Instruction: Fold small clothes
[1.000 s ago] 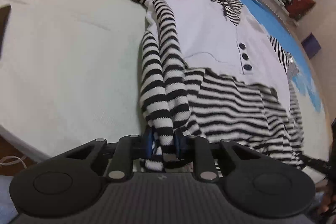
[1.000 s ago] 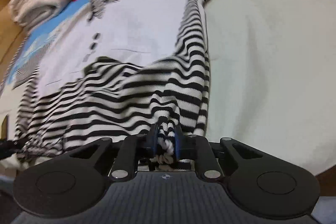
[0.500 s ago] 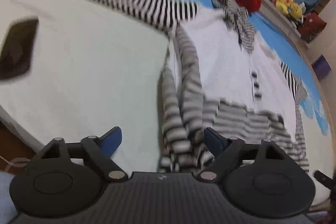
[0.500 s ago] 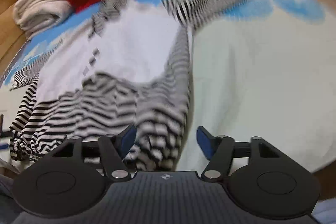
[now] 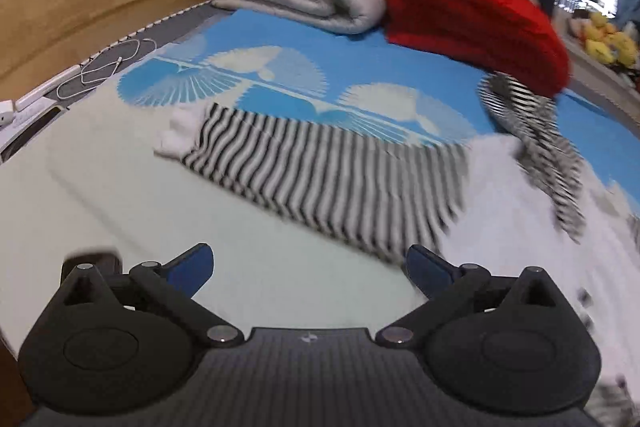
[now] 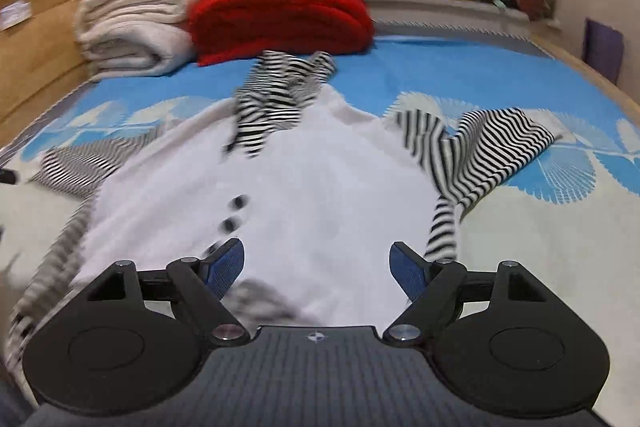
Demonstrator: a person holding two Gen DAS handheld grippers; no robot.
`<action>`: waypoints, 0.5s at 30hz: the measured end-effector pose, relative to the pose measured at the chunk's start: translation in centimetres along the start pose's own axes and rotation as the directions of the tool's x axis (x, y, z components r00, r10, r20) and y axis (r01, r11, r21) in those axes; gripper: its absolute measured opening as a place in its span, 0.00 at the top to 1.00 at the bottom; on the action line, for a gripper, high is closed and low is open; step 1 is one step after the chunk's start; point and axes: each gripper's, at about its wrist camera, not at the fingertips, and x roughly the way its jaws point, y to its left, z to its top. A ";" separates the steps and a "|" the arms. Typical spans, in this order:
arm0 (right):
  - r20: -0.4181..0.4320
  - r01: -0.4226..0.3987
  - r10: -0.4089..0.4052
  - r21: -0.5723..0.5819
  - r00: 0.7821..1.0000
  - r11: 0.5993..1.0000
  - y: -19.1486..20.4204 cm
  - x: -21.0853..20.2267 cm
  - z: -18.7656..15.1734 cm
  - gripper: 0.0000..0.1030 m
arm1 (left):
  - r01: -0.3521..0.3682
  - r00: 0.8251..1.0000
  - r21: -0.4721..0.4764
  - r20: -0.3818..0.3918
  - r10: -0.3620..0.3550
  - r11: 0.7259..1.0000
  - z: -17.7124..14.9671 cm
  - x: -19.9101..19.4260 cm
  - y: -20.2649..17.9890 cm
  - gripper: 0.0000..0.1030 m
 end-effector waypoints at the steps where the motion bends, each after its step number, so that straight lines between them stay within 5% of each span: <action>1: -0.008 0.019 -0.018 0.032 1.000 0.999 -1.1 1.6 0.9 0.21 | -0.006 1.000 -0.017 -0.022 0.005 1.000 1.1 1.9 0.4 0.00; 5: -0.037 0.122 -0.117 0.199 0.992 0.972 -5.8 8.3 4.6 0.21 | -0.045 0.988 -0.187 -0.153 0.016 0.981 3.8 10.5 2.0 0.01; 8: -0.003 0.185 -0.191 0.279 0.982 0.942 -8.5 12.8 7.2 0.22 | -0.012 0.993 -0.305 -0.114 -0.025 0.952 5.4 13.9 2.1 0.13; 11: 0.054 0.260 -0.273 0.181 0.960 0.949 -9.4 17.0 10.8 0.26 | 0.042 0.998 -0.230 -0.044 -0.054 0.972 7.6 14.9 -0.5 0.13; 15: -0.030 0.288 -0.286 0.132 0.958 0.949 -11.0 22.9 14.4 0.27 | 0.190 0.981 0.020 -0.033 -0.190 0.981 9.8 16.3 -6.3 0.00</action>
